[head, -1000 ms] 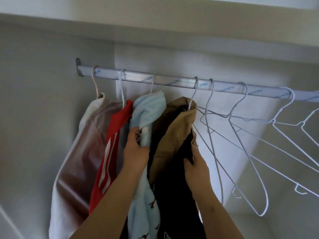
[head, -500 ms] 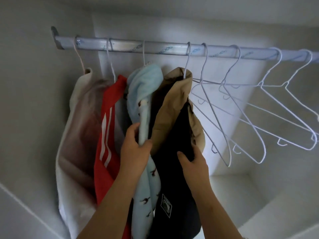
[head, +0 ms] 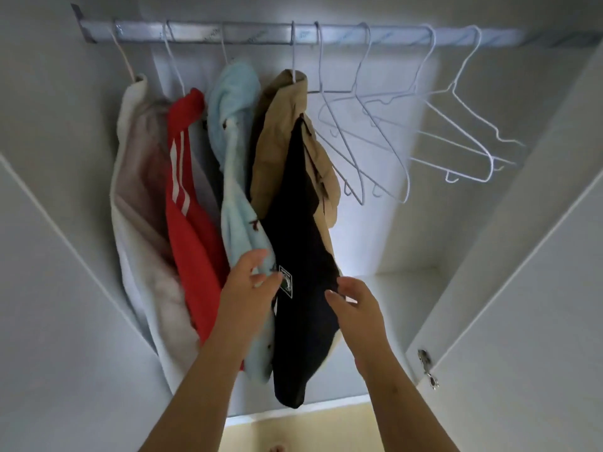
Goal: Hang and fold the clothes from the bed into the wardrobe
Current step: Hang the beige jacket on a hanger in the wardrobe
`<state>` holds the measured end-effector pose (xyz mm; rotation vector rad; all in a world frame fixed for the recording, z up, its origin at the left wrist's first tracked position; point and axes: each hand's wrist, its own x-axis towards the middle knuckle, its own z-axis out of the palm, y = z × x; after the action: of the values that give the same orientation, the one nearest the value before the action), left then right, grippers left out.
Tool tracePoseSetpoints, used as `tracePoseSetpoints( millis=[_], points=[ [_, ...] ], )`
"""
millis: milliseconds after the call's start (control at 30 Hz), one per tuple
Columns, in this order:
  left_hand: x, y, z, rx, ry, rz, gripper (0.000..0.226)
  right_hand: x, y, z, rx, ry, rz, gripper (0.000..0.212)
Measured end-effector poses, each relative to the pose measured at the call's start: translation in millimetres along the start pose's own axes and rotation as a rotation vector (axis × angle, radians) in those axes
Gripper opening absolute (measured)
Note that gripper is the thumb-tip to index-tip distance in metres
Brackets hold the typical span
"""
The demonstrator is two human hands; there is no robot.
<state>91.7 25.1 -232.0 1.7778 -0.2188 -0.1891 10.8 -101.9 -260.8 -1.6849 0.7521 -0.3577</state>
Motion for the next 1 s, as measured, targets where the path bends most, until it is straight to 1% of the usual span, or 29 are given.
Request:
tracePoseSetpoints(
  millis=[167, 300, 367, 400, 500, 633, 733, 833, 1000],
  points=[
    [-94, -25, 21, 0.028, -0.229, -0.191, 0.017, -76, 51, -32, 0.026, 0.022, 0.090, 0.021],
    [-155, -39, 32, 0.035, -0.327, -0.359, 0.016, -139, 84, -55, 0.115, 0.039, 0.250, 0.021],
    [-179, -47, 38, 0.056, -0.384, -0.397, 0.014, -164, 98, -67, 0.116, 0.065, 0.299, 0.024],
    [-190, -50, 41, 0.061, -0.417, -0.411, 0.014, -176, 104, -73, 0.125, 0.088, 0.319, 0.022],
    [-217, -60, 49, 0.108, -0.523, -0.434, 0.015, -212, 121, -90, 0.179, 0.177, 0.383, 0.008],
    [-254, -64, 54, 0.190, -0.693, -0.425, 0.013, -265, 138, -102, 0.260, 0.333, 0.444, 0.004],
    [-286, -72, 46, 0.236, -0.798, -0.388, 0.012, -311, 151, -99, 0.329, 0.451, 0.485, 0.004],
    [-324, -87, 35, 0.280, -0.880, -0.360, 0.011, -366, 168, -89, 0.384, 0.544, 0.553, 0.006],
    [-397, -101, 32, 0.341, -1.062, -0.336, 0.013, -458, 195, -90, 0.476, 0.701, 0.641, 0.007]
  ],
)
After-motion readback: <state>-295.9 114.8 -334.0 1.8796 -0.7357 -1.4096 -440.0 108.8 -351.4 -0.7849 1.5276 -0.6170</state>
